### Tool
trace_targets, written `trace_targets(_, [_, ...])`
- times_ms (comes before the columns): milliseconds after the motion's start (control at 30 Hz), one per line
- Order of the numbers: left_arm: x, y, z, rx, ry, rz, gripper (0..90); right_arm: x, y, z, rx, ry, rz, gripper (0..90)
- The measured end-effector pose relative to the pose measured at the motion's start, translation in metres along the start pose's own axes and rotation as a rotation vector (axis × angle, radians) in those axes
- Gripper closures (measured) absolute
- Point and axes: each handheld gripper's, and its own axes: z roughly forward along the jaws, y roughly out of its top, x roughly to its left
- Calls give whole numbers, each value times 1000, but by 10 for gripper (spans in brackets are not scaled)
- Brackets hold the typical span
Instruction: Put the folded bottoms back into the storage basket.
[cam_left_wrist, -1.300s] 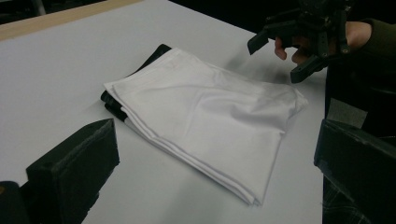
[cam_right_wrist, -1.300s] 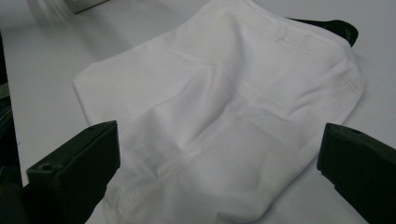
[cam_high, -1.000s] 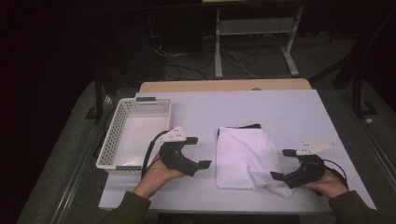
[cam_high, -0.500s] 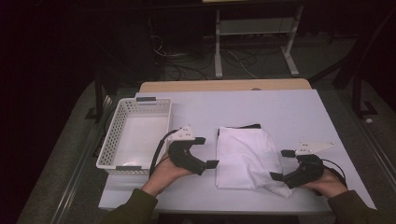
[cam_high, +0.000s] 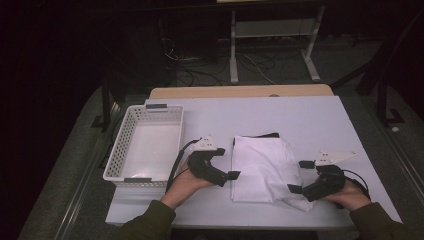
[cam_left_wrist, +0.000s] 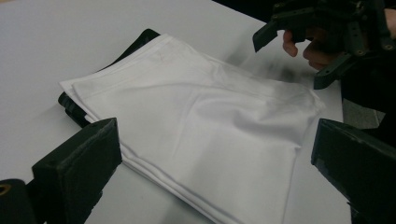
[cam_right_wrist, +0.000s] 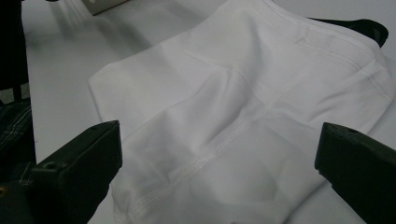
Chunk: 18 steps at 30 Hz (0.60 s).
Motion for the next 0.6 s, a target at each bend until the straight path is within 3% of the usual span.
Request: trace_targets(600, [8,-10,19,46,93,3,129,3,-3,-3,-8,2,-9,8])
